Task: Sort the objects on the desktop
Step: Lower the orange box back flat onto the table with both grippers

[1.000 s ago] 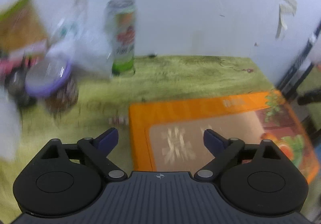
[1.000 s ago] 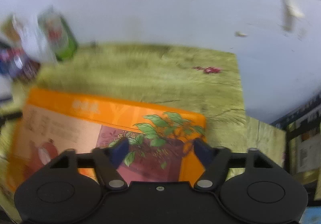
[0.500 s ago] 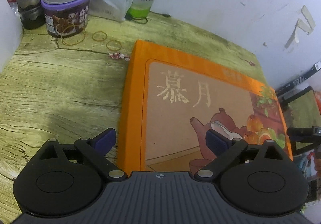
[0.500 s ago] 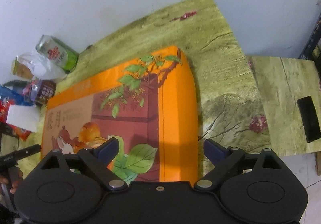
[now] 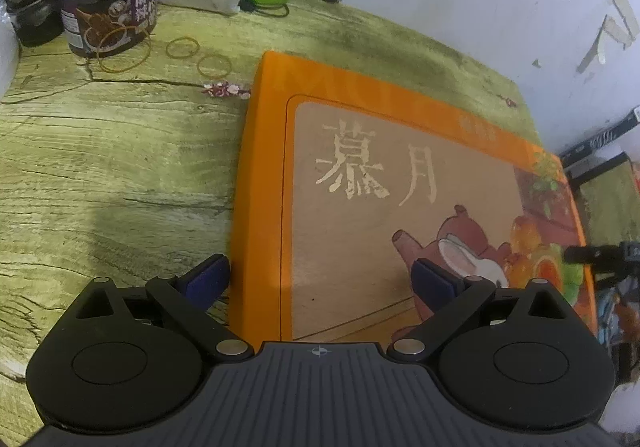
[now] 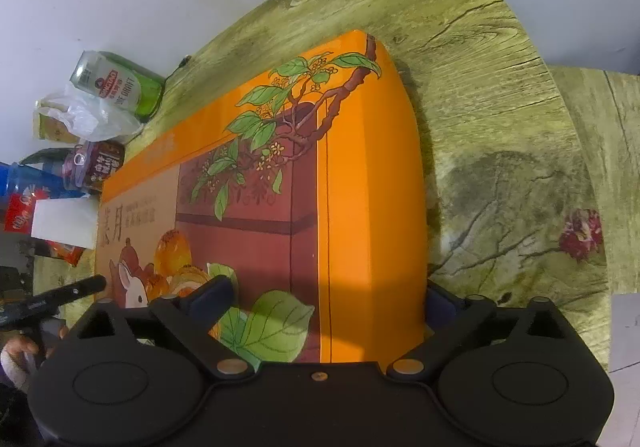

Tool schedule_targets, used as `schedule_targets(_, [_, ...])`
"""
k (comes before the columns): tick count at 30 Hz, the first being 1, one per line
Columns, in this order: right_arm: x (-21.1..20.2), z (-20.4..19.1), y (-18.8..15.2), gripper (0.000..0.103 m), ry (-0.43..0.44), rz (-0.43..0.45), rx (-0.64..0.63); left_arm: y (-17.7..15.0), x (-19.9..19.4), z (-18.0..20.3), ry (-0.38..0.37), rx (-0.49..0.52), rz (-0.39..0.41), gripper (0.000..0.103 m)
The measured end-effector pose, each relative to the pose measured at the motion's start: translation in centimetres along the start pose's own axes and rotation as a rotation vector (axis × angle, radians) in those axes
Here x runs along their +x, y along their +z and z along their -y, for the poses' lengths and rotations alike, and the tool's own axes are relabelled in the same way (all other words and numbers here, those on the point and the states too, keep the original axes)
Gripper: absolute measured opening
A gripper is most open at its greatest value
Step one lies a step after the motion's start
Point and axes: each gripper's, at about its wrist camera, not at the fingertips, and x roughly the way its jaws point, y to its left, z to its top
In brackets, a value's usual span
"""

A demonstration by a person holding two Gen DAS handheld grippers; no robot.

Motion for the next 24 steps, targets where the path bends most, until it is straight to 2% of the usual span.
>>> schedule_targets(15, [0.1, -0.9, 0.1, 0.102, -0.033, 0.010, -0.015, 0.2, 0.3, 0.8, 0.000, -0.003, 0.017, 0.100])
schedule_targets(24, [0.2, -0.7, 2.7, 0.102, -0.043, 0.028, -0.032, 2.4, 1.3, 1.2, -0.002, -0.004, 0.046, 0.100])
